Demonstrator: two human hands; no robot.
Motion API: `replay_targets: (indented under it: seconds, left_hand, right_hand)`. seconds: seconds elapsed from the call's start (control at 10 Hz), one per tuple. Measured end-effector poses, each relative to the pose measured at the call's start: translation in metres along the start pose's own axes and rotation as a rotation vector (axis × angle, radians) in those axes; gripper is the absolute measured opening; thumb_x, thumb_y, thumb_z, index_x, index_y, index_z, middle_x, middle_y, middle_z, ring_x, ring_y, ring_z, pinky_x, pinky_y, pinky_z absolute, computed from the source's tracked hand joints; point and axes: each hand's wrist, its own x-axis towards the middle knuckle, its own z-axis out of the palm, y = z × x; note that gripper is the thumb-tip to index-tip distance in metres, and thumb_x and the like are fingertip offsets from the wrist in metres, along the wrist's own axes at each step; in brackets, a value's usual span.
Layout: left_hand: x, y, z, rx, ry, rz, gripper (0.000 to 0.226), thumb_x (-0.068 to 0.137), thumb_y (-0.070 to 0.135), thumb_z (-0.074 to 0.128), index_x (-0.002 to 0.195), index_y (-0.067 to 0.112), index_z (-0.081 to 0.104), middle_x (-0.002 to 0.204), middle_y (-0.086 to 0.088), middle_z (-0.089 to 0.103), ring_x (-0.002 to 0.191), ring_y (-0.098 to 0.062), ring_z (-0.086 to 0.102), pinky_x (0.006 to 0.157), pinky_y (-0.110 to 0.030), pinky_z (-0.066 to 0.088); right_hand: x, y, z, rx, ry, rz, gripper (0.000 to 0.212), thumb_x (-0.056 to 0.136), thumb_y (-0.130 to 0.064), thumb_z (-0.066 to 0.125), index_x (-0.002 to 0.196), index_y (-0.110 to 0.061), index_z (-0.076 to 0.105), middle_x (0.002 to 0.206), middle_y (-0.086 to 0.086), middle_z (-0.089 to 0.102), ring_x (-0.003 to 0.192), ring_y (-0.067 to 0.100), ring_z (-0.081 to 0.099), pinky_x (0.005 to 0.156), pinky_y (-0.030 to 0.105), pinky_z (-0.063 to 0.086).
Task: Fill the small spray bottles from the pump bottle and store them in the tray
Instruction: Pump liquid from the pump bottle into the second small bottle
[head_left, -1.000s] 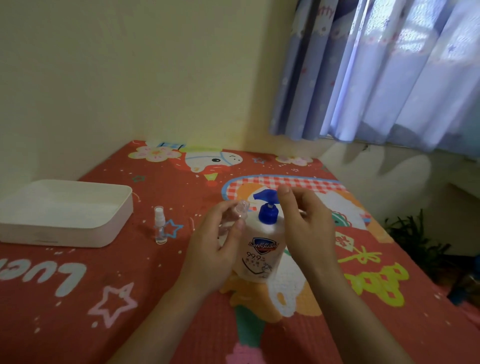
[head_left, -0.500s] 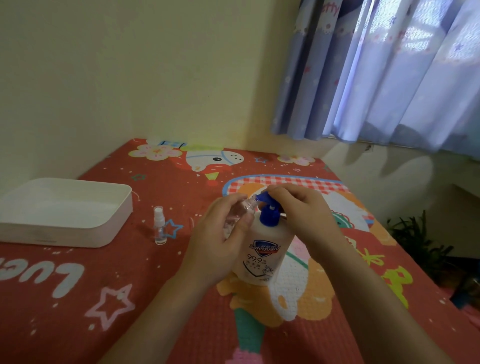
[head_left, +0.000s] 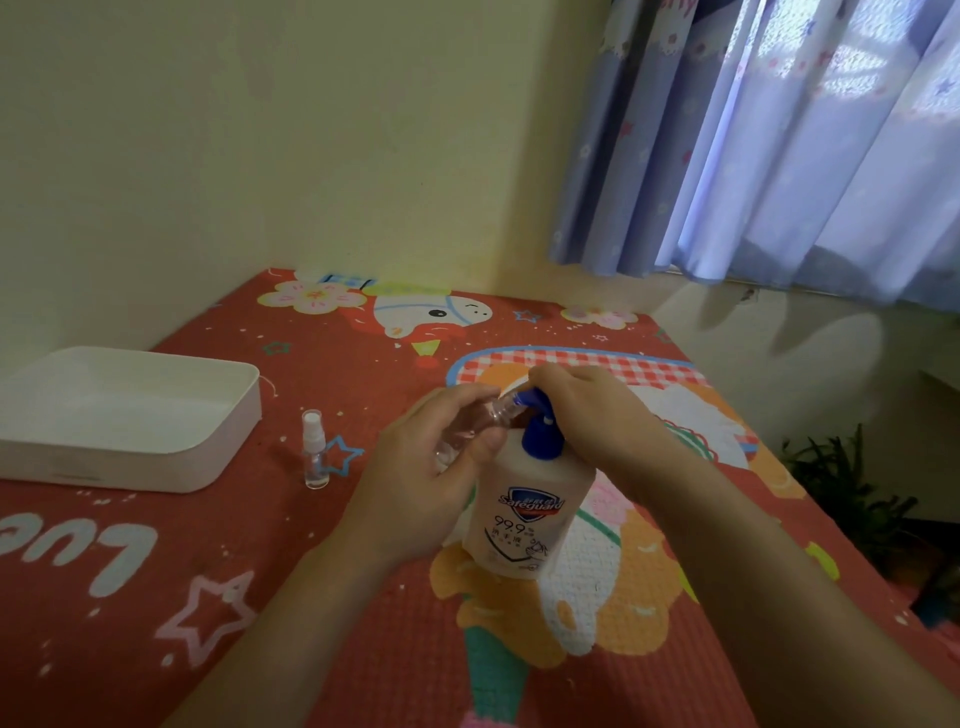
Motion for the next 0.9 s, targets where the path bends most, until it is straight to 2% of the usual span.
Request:
replay_targets:
  seconds: [0.1,0.2,0.3,0.4,0.5,0.6,0.7,0.8,0.9]
  left_hand:
    - [0.003,0.001,-0.004,0.002,-0.033,-0.01,0.034,0.094,0.034,0.061,0.127,0.025,0.061,0.118,0.015,0.065,0.113,-0.002,0.061,0.093,-0.028,0.053]
    - [0.001,0.002,-0.008,0.017,-0.06,-0.024,0.028,0.094,0.029,0.063,0.123,0.03,0.061,0.116,0.016,0.066,0.111,0.001,0.061,0.092,-0.024,0.052]
    - [0.0,0.002,-0.008,0.04,-0.062,-0.03,0.027,0.095,0.027,0.062,0.121,0.036,0.06,0.114,0.018,0.065,0.109,0.004,0.06,0.09,-0.019,0.05]
    - [-0.001,0.001,-0.007,0.049,-0.053,-0.039,0.028,0.095,0.028,0.062,0.123,0.033,0.061,0.114,0.018,0.065,0.11,0.005,0.059,0.089,-0.018,0.05]
    - [-0.002,0.002,-0.007,0.058,-0.055,-0.038,0.029,0.095,0.028,0.063,0.123,0.033,0.06,0.115,0.02,0.065,0.11,0.007,0.058,0.09,-0.017,0.049]
    - [0.001,0.005,-0.01,0.064,-0.08,-0.025,0.028,0.096,0.029,0.062,0.124,0.031,0.061,0.115,0.018,0.066,0.108,0.003,0.061,0.082,-0.014,0.048]
    - [0.007,0.007,-0.017,0.095,-0.121,0.003,0.031,0.096,0.032,0.06,0.127,0.028,0.062,0.115,0.015,0.066,0.107,-0.001,0.062,0.082,-0.016,0.049]
    - [0.01,0.007,-0.022,0.123,-0.139,0.006,0.034,0.096,0.04,0.058,0.128,0.03,0.062,0.113,0.014,0.066,0.104,-0.004,0.061,0.084,-0.024,0.051]
    - [0.01,0.007,-0.024,0.121,-0.148,0.001,0.033,0.095,0.045,0.056,0.126,0.033,0.062,0.11,0.012,0.066,0.1,-0.005,0.062,0.083,-0.03,0.052]
  right_hand:
    - [0.0,0.003,0.0,-0.08,0.041,-0.027,0.034,0.097,-0.023,0.035,0.097,-0.002,0.062,0.082,0.006,0.053,0.074,0.019,0.047,0.059,0.024,0.036]
    - [-0.004,0.002,0.005,-0.099,0.054,-0.001,0.028,0.097,-0.021,0.037,0.078,-0.018,0.057,0.07,-0.003,0.052,0.062,0.01,0.047,0.057,0.018,0.037]
    - [-0.003,0.002,0.007,-0.204,0.015,-0.058,0.022,0.097,-0.014,0.038,0.093,-0.006,0.058,0.089,0.011,0.061,0.079,0.022,0.055,0.069,0.03,0.045]
    - [0.0,0.003,0.007,-0.173,0.039,-0.047,0.02,0.097,-0.015,0.04,0.101,-0.005,0.057,0.096,0.01,0.062,0.084,0.021,0.057,0.074,0.031,0.05]
    - [-0.001,0.003,0.007,-0.244,0.015,-0.056,0.021,0.098,-0.014,0.04,0.105,-0.005,0.057,0.105,0.013,0.063,0.092,0.026,0.058,0.082,0.039,0.052]
    - [-0.005,-0.005,-0.001,-0.292,-0.027,-0.069,0.021,0.098,-0.015,0.038,0.098,-0.004,0.055,0.094,0.007,0.057,0.085,0.026,0.053,0.076,0.036,0.045]
    - [-0.007,-0.016,-0.009,-0.31,-0.06,-0.04,0.012,0.097,-0.012,0.043,0.105,-0.008,0.052,0.1,0.008,0.053,0.098,0.027,0.055,0.083,0.033,0.046]
    - [-0.006,-0.024,-0.016,-0.451,-0.168,-0.036,0.014,0.096,-0.015,0.045,0.106,-0.008,0.053,0.103,0.011,0.057,0.097,0.029,0.056,0.089,0.04,0.051]
    - [-0.005,-0.03,-0.015,-0.585,-0.219,-0.066,0.018,0.098,-0.014,0.042,0.11,-0.005,0.051,0.106,0.015,0.056,0.094,0.027,0.054,0.091,0.04,0.051]
